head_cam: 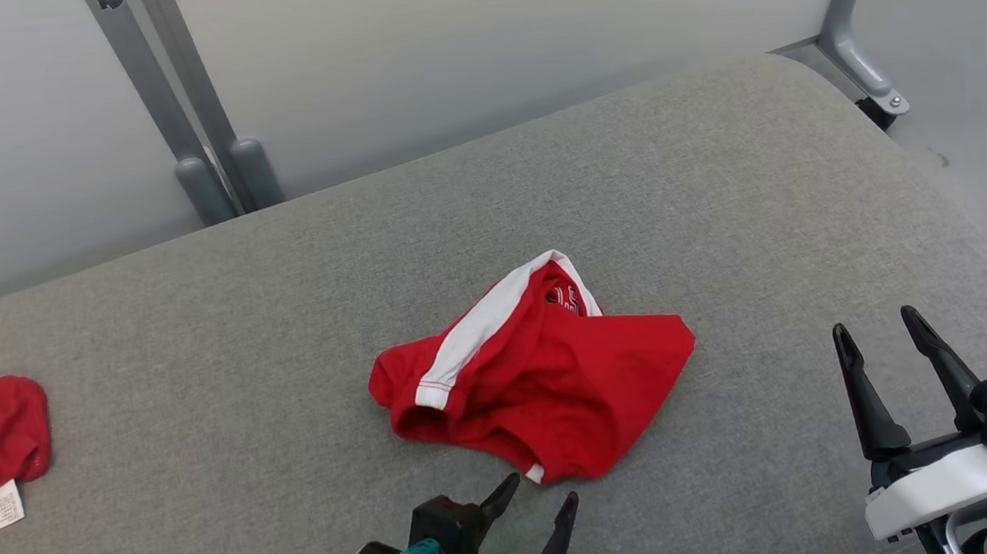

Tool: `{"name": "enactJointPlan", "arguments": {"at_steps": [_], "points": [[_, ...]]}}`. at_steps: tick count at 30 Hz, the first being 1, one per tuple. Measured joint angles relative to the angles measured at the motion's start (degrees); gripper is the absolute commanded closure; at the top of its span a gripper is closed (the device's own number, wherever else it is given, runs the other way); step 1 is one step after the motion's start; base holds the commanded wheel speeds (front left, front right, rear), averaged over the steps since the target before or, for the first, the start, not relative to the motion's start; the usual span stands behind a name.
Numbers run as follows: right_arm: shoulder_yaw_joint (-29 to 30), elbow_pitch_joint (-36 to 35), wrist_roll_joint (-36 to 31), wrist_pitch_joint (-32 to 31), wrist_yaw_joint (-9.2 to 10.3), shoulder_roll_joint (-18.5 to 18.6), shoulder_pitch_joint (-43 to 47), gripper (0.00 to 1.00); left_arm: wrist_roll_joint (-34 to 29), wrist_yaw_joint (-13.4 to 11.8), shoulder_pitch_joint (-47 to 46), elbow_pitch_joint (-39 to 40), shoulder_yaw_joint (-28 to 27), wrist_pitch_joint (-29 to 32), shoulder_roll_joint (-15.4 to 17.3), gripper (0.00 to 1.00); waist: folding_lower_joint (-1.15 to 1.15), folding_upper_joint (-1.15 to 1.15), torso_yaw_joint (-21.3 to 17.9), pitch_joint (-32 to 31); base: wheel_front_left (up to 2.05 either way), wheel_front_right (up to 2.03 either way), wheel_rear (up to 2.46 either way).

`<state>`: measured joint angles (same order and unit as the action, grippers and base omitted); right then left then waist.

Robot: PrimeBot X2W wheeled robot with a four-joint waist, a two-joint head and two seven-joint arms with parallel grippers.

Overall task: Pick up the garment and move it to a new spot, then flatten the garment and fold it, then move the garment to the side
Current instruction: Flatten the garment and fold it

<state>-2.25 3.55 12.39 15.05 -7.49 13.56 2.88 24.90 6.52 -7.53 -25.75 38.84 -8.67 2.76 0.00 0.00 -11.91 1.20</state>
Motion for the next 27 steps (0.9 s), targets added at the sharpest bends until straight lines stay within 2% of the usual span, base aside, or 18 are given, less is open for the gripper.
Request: {"name": "enactJointPlan", "arguments": {"at_steps": [6,16,17,18,19,24,27], "points": [[-0.10,0.11,0.19,0.00,0.00,-0.18,-0.84,0.00,4.34,-1.45,-6.01,-7.65,4.22,-1.82,-0.01,0.00,0.00,0.00,-2.10,1.65,0.00,0.00,0.00],[-0.48,0.55,0.38,0.00,0.00,-0.64,-1.74,0.00,10.50,-3.28,-12.15,-15.53,10.88,-4.09,0.00,0.00,0.00,0.00,-3.50,2.65,0.00,0.00,0.00],[-0.56,0.59,0.40,0.00,0.00,-0.68,-1.85,0.00,11.25,-3.33,-12.55,-15.99,11.54,-4.13,-0.01,0.31,0.00,0.00,-3.54,2.67,0.00,0.00,0.00],[-0.57,0.63,0.43,0.00,0.00,-0.74,-1.92,0.00,11.89,-3.36,-12.91,-16.39,12.22,-4.30,-0.01,0.84,0.00,0.00,-3.55,2.67,0.00,0.00,0.00],[-0.57,0.65,0.47,0.00,0.00,-0.78,-1.94,0.00,12.39,-3.34,-13.26,-16.49,12.93,-4.37,0.02,1.00,0.00,0.00,-3.54,2.67,0.00,0.00,0.00],[-0.49,0.96,0.63,0.00,0.00,-1.08,-1.97,0.00,17.03,-2.89,-15.33,-15.95,15.75,-4.85,0.01,1.00,0.00,0.00,-3.21,2.61,0.00,0.00,0.00],[-0.24,1.03,0.76,0.00,0.00,-1.19,-1.98,0.00,19.50,-2.49,-17.83,-12.14,15.94,-5.53,0.09,1.00,0.00,0.00,-2.82,2.61,0.00,0.00,0.00]]}}
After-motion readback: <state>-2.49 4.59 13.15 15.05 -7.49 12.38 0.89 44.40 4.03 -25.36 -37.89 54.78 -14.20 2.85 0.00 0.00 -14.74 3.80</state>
